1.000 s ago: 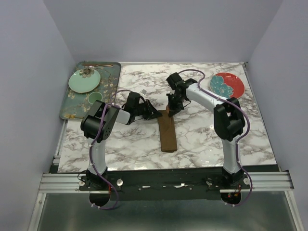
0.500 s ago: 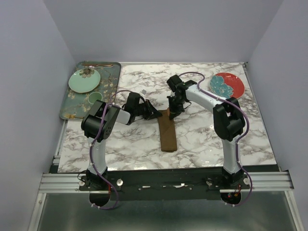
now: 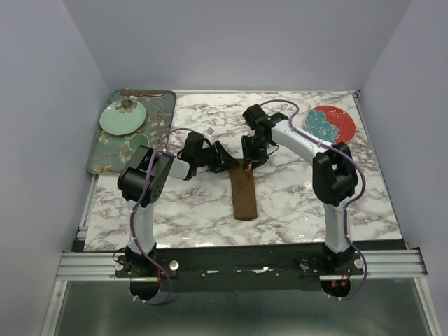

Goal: Fold the napkin into a case and place the utensils inside
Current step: Insert the spoon into the folded napkin, then pick up the knife from the corner of the board.

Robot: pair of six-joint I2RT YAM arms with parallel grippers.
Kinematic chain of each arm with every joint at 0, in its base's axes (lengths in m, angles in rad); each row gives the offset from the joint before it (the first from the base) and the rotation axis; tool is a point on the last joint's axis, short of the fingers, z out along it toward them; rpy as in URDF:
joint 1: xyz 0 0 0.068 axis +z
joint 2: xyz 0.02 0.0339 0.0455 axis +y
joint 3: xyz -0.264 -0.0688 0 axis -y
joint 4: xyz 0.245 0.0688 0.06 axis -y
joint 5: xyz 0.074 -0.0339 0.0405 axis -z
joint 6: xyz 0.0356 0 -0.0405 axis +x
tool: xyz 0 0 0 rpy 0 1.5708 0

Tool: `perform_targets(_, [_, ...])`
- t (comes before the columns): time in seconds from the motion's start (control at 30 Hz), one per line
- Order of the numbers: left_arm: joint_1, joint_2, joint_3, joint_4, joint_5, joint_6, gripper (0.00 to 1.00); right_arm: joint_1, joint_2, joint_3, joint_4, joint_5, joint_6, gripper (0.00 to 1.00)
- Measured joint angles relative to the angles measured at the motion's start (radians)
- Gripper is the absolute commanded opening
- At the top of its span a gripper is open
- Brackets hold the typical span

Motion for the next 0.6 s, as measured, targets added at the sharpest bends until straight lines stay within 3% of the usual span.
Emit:
perform_targets(0.07, [0.000, -0.007, 0.011, 0.004, 0.002, 0.006, 0.75, 0.000, -0.022, 0.020, -0.002, 0.007, -0.042, 0.52])
perform_targets(0.17, [0.006, -0.038, 0.015, -0.016, -0.008, 0.032, 0.99, -0.012, -0.096, 0.023, -0.002, 0.031, -0.131, 0.64])
perform_targets(0.3, [0.046, -0.106, 0.016, -0.084, -0.027, 0.093, 0.99, -0.085, -0.255, -0.010, -0.005, 0.035, -0.277, 0.78])
perform_targets(0.4, [0.093, -0.178, 0.020, -0.173, -0.047, 0.187, 0.99, -0.222, -0.392, -0.069, -0.021, 0.016, -0.411, 0.86])
perform_targets(0.6, [0.136, -0.335, 0.074, -0.378, -0.088, 0.449, 0.99, -0.554, -0.628, -0.309, -0.095, -0.022, -0.650, 0.85])
